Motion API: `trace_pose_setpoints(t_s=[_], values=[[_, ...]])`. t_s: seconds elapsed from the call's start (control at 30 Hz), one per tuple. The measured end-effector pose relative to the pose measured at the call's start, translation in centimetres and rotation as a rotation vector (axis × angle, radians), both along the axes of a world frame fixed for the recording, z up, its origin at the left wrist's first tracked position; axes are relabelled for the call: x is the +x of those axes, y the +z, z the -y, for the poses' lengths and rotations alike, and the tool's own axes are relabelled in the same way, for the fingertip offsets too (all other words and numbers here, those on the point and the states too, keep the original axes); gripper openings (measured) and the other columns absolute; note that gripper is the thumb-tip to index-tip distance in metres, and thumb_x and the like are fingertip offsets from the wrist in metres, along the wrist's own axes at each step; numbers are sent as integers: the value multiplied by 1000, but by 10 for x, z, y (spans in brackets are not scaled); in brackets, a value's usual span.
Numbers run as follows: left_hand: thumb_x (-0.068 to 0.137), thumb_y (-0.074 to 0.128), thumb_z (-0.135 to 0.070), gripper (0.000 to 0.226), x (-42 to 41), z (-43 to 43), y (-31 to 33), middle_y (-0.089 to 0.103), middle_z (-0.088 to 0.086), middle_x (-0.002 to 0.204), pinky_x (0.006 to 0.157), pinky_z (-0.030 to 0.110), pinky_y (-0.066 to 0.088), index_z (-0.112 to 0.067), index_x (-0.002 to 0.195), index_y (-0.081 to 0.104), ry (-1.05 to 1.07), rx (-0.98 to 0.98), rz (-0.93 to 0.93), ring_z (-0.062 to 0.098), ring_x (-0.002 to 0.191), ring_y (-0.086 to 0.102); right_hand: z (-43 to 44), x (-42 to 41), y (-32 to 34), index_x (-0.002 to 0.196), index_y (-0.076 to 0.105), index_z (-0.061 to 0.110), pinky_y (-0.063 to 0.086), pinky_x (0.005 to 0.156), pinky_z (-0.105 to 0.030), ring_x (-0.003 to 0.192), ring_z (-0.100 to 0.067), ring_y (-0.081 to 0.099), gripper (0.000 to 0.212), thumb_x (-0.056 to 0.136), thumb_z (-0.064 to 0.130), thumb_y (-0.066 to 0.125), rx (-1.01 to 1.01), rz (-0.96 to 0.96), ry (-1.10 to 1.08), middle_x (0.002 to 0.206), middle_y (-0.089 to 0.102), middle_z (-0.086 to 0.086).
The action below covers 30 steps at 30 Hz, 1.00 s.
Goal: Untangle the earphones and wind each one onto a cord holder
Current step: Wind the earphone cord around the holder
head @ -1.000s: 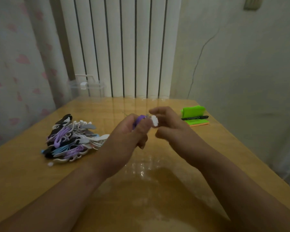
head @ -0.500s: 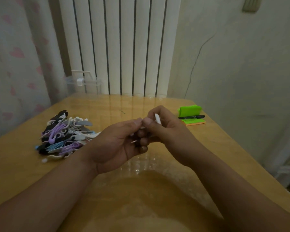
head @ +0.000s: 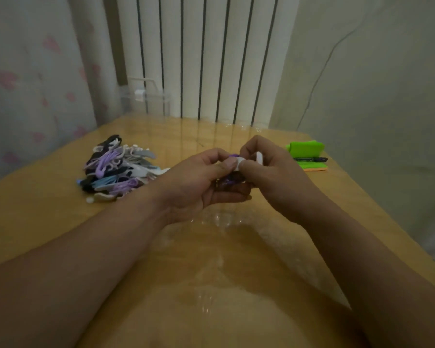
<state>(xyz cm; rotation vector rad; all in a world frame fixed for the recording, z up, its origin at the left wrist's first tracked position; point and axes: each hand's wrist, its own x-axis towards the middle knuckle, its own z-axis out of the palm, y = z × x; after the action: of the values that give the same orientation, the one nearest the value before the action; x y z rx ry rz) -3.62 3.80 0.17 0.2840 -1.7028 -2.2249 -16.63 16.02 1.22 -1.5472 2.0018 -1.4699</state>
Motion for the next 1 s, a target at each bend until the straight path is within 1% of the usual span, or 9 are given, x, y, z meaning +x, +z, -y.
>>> trace_pose_setpoints(t_s=[0.07, 0.17, 0.27, 0.33, 0.4, 0.57, 0.77, 0.87, 1.0], values=[[108, 52, -15, 23, -1, -1, -3, 70, 22, 105, 78, 36, 63, 0, 122, 62, 43, -37, 6, 28, 88, 76, 2, 1, -2, 94, 58, 15, 54, 62, -31, 80, -27, 67, 15, 96, 27, 67, 5, -68, -39, 86, 69, -8], [108, 54, -15, 21, -3, -4, -6, 70, 27, 117, 78, 37, 63, 1, 118, 64, 105, -93, 18, 31, 92, 77, 4, 3, -5, 93, 57, 17, 52, 54, -22, 74, -19, 67, 17, 95, 31, 68, 12, -144, -97, 84, 69, -4], [109, 52, -16, 20, -6, -7, -7, 73, 23, 114, 77, 37, 63, -3, 114, 66, 163, -175, 11, 28, 92, 77, 5, 4, -6, 93, 56, 19, 52, 52, -27, 73, -17, 67, 17, 95, 31, 68, -9, -186, -126, 83, 68, -4], [109, 51, -16, 20, -6, -9, -7, 73, 21, 112, 76, 38, 64, -3, 112, 67, 194, -209, 8, 26, 90, 77, 5, 6, -8, 94, 56, 19, 46, 48, -19, 67, -7, 63, 16, 95, 29, 68, -25, -193, -136, 81, 65, 0], [110, 51, -16, 20, -6, -9, -7, 73, 19, 111, 76, 39, 64, -5, 112, 68, 222, -250, 7, 26, 91, 77, 5, 8, -8, 97, 54, 20, 46, 48, -15, 67, -5, 61, 17, 96, 29, 68, -28, -205, -149, 82, 62, 3], [111, 43, -17, 25, -10, -16, -11, 73, 14, 108, 83, 43, 65, -17, 113, 68, 299, -383, 34, 24, 97, 76, 7, 11, -13, 102, 47, 22, 53, 57, -19, 82, -9, 60, 21, 98, 26, 68, -52, -295, -198, 89, 58, 7], [108, 48, -20, 21, -16, -17, -15, 73, 11, 113, 93, 43, 62, -19, 122, 64, 251, -289, 27, 21, 100, 74, 18, 7, -17, 101, 42, 25, 61, 62, -38, 82, -16, 65, 29, 94, 18, 69, 9, -296, -155, 96, 58, 1], [105, 53, -12, 17, -17, -14, -18, 71, 14, 105, 81, 38, 62, -12, 117, 65, 267, -188, 19, 19, 88, 71, 19, 8, -14, 100, 41, 25, 59, 62, -35, 80, -13, 62, 31, 92, 20, 70, 105, -326, -119, 95, 59, 0], [106, 56, -15, 14, -19, -6, -22, 74, 17, 109, 84, 43, 64, -13, 113, 67, 337, -232, 51, 25, 93, 74, 9, -1, -12, 113, 43, 26, 54, 67, -26, 87, -10, 62, 37, 92, 32, 73, 226, -243, -16, 103, 62, 3]])
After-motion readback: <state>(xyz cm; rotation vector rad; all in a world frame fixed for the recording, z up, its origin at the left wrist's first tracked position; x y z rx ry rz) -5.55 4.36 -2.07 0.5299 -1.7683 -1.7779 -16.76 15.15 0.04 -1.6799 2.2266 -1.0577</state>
